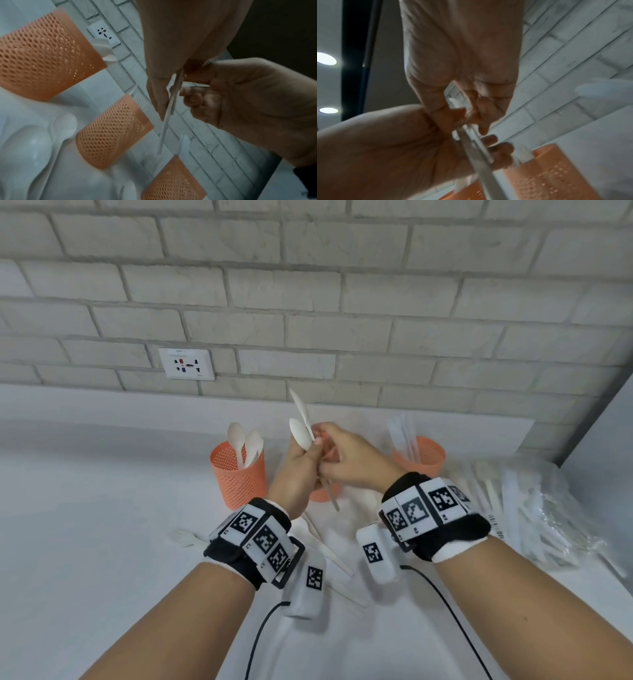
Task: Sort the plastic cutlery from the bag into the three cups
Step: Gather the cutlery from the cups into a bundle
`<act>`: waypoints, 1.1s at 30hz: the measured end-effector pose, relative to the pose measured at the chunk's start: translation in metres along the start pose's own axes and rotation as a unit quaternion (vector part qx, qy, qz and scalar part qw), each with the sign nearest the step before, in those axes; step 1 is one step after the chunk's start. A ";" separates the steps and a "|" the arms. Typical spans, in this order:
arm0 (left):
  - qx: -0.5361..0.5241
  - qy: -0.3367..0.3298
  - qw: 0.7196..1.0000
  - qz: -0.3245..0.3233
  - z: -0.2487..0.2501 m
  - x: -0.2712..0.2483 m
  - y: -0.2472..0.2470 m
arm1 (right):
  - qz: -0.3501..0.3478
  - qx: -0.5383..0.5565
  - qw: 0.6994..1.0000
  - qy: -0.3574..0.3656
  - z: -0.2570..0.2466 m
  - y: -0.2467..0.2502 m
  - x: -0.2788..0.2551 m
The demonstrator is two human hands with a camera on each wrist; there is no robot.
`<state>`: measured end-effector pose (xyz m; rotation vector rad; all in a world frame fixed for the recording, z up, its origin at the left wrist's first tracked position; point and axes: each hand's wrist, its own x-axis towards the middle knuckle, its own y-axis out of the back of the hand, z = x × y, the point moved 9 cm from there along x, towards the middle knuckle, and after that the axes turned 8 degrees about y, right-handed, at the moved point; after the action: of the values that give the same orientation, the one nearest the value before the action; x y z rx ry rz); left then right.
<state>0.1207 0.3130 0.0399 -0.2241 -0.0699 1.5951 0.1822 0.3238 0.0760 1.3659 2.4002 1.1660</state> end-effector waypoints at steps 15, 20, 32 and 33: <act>0.403 -0.044 0.893 0.193 0.018 0.008 0.153 | 0.199 0.204 0.958 -0.008 -0.025 -0.026 0.064; 0.389 -0.015 0.904 0.176 -0.008 0.024 0.159 | 0.167 0.152 0.973 -0.040 -0.019 -0.057 0.082; 0.380 0.039 0.914 0.136 -0.011 0.023 0.169 | 0.093 0.066 0.992 -0.060 0.001 -0.044 0.064; 0.397 0.049 0.904 0.152 -0.008 0.017 0.176 | 0.077 0.052 0.993 -0.067 0.006 -0.041 0.055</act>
<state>-0.0509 0.3224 -0.0024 0.3404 0.7178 1.7885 0.1258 0.3579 0.0567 1.6314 2.3263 0.9580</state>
